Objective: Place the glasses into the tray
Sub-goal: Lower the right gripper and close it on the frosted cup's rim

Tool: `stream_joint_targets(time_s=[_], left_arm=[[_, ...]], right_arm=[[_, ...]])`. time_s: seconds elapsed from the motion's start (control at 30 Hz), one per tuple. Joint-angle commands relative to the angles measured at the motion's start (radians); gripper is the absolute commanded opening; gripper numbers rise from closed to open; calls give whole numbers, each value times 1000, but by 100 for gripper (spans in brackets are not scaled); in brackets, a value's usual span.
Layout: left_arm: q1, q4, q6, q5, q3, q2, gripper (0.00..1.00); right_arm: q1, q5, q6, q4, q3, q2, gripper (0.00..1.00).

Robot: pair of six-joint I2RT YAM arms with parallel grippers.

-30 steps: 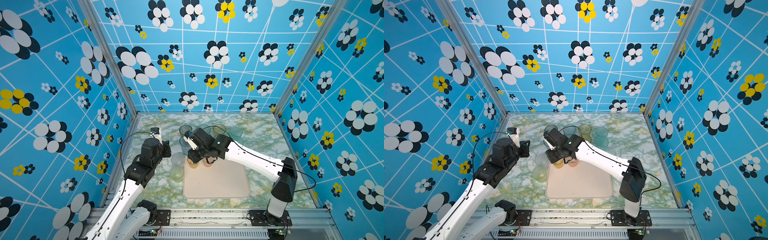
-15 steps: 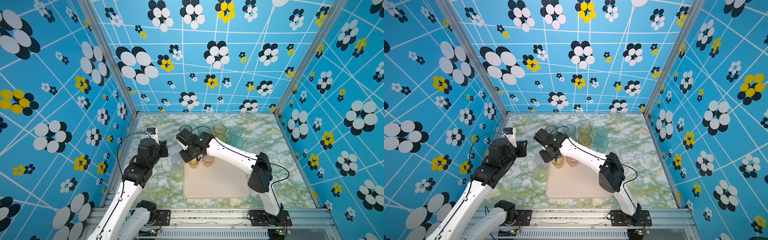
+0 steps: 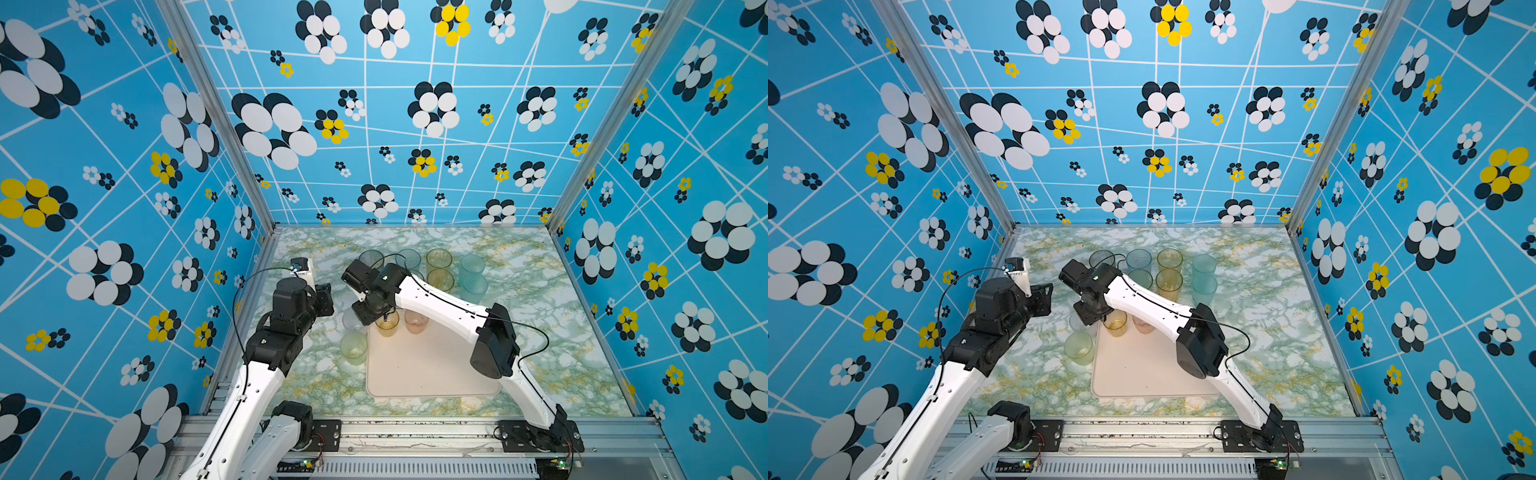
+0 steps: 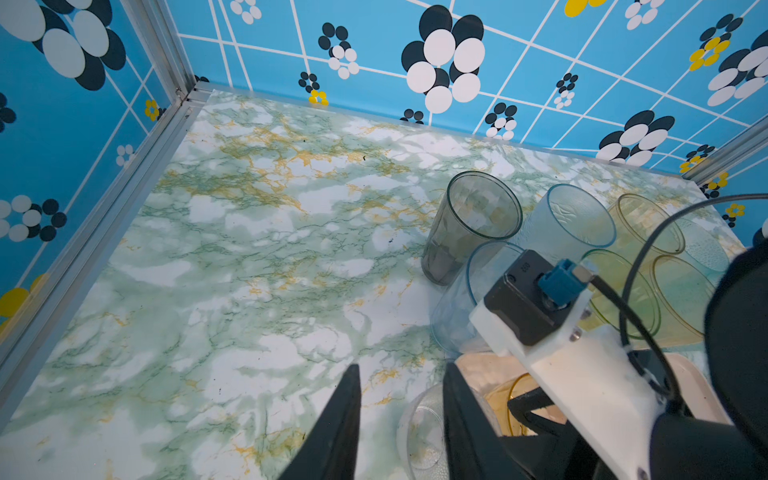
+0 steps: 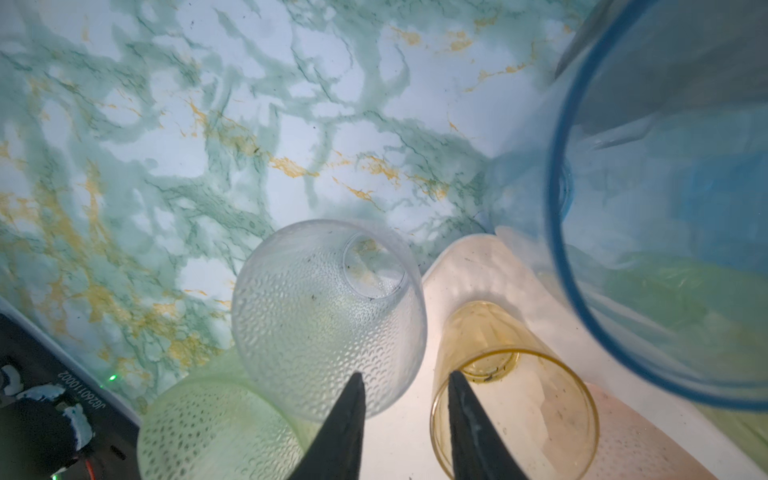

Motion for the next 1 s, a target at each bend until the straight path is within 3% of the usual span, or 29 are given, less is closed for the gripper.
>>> stream_joint_targets(time_s=[0.0, 0.97], left_arm=[[15, 12, 16, 24, -15, -14, 35], [32, 12, 18, 35, -27, -24, 37]], right_arm=[[5, 31, -15, -56, 55, 33, 35], [4, 44, -22, -124, 222, 159, 27]])
